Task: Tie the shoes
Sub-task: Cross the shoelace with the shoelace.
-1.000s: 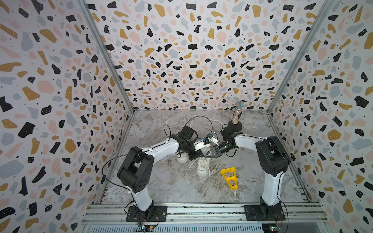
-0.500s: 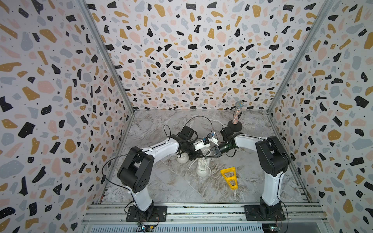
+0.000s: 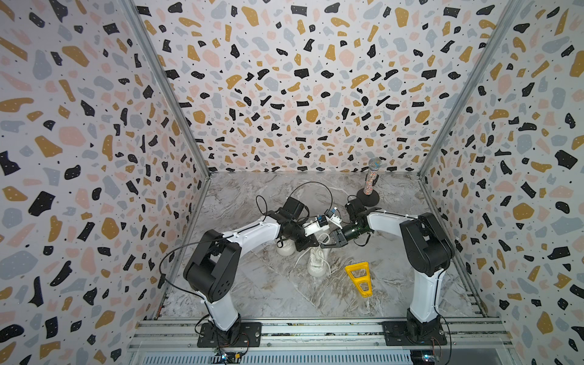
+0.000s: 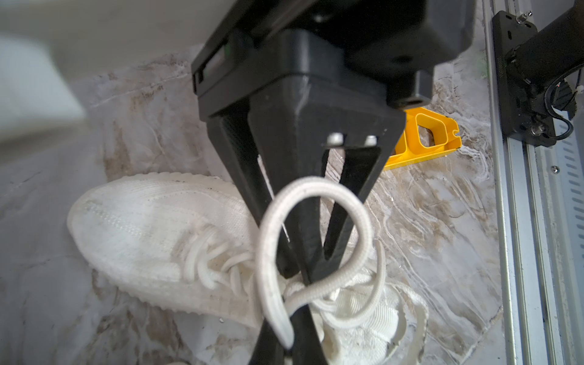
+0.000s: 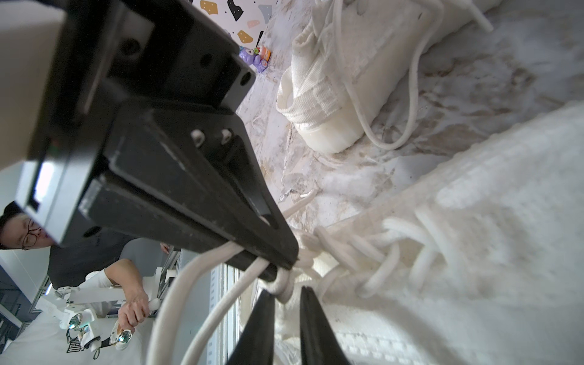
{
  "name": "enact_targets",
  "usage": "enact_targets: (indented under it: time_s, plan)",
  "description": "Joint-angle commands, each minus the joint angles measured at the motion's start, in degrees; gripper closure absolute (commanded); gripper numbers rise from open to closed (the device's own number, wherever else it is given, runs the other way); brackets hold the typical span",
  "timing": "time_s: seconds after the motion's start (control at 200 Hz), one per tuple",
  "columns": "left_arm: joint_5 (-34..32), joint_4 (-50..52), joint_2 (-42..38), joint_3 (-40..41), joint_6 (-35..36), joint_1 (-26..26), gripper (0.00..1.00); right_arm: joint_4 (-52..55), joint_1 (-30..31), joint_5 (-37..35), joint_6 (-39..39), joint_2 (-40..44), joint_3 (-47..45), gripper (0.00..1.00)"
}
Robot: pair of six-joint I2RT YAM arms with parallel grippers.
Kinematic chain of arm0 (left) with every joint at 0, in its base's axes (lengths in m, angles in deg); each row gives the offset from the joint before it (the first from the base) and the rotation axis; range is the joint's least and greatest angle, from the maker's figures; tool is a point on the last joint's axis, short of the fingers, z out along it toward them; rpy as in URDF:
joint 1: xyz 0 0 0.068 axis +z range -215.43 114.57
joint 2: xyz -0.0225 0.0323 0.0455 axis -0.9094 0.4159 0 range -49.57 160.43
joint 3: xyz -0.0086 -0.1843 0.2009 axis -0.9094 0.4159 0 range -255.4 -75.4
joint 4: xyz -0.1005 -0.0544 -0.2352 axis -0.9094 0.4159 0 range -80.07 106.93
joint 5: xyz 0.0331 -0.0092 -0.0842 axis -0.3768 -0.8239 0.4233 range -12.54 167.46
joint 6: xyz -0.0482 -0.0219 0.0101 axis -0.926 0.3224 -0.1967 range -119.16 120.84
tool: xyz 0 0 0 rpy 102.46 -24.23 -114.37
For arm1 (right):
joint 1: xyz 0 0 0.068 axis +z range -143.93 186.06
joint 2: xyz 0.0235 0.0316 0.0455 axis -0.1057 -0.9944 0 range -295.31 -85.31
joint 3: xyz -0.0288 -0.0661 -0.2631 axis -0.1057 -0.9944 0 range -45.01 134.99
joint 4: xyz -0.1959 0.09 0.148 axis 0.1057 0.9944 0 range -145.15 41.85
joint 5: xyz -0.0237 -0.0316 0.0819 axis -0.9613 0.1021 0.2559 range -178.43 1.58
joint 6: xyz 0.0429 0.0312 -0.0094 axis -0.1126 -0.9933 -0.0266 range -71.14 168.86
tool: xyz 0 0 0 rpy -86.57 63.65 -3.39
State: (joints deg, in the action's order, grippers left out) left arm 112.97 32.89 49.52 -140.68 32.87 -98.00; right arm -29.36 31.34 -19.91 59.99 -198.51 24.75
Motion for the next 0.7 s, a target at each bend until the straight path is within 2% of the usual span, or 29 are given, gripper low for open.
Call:
enact_targets:
  time_s: [0.0, 0.2, 0.696]
  plan:
    - [2.22, -0.28, -2.49, 0.75, -0.37, -0.03, 1.00, 1.33, -0.49, -0.32, 1.25, -0.52, 0.20, 0.83]
    - [2.13, -0.47, -2.45, 0.94, -0.39, -0.03, 1.00, 1.33, -0.67, 0.17, 1.26, -0.70, 0.21, 0.85]
    - [2.91, -1.25, -2.23, 0.94, -1.41, -0.03, 1.00, -1.78, -0.18, 1.97, -2.30, -0.96, -0.50, 0.80]
